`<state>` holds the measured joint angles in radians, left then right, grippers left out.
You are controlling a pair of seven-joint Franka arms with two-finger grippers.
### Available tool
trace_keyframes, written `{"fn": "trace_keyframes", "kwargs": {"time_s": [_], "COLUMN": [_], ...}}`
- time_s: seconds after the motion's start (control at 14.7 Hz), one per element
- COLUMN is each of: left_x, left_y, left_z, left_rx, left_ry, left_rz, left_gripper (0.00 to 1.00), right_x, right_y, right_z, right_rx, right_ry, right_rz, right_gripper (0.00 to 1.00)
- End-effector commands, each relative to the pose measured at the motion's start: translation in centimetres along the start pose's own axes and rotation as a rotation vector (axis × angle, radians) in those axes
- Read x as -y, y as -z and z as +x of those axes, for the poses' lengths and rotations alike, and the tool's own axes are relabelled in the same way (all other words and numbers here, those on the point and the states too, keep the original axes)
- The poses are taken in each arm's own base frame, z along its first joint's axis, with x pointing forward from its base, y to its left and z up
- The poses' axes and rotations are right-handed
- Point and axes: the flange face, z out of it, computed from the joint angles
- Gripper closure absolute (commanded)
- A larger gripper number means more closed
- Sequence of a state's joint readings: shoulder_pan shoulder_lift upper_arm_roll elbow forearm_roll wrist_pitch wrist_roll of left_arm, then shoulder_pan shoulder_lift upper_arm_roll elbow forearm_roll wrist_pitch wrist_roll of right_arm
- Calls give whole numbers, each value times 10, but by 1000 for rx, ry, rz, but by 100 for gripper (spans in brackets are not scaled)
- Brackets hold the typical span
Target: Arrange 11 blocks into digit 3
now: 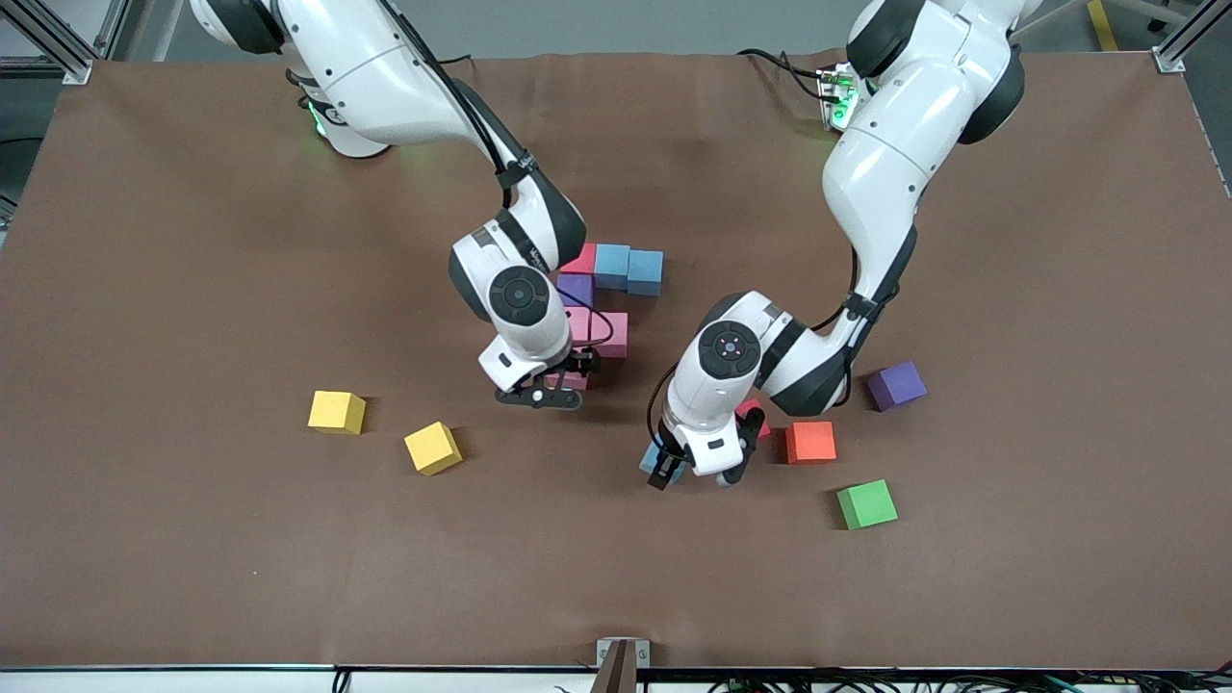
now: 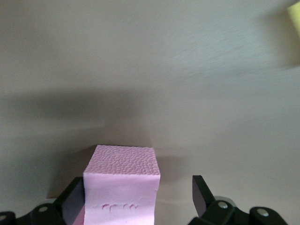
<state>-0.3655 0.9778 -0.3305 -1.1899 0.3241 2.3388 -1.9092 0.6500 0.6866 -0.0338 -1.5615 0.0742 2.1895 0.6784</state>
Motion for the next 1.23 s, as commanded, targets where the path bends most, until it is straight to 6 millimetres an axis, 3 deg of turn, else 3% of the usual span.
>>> {"fn": "trace_keyframes", "kwargs": {"time_s": [0.0, 0.14, 0.34, 0.48, 0.75, 1.02, 1.16], "left_x": [35, 66, 102, 116, 132, 150, 154], "left_y": [14, 19, 12, 8, -1, -7, -9], "left_z": [-11, -27, -42, -51, -74, -98, -105], "left_rx": [-29, -60, -92, -105, -122, -140, -143], "left_ry": [128, 213, 314, 351, 395, 386, 383], "left_rz": [69, 112, 155, 172, 167, 174, 174], "left_gripper": [73, 73, 73, 73, 73, 73, 73], "right_x": [-48, -79, -102, -134, -166, -193, -197], "right_y": [56, 75, 85, 85, 86, 75, 49], "right_z": [18, 37, 54, 70, 98, 113, 120], "right_rx": [40, 30, 2, -18, -94, -20, 4], "right_ry": [-66, -118, -151, -188, -275, -616, -762], "right_rz": [-11, 1, 4, -35, -10, 87, 70], "right_gripper": [0, 0, 0, 0, 0, 0, 0]}}
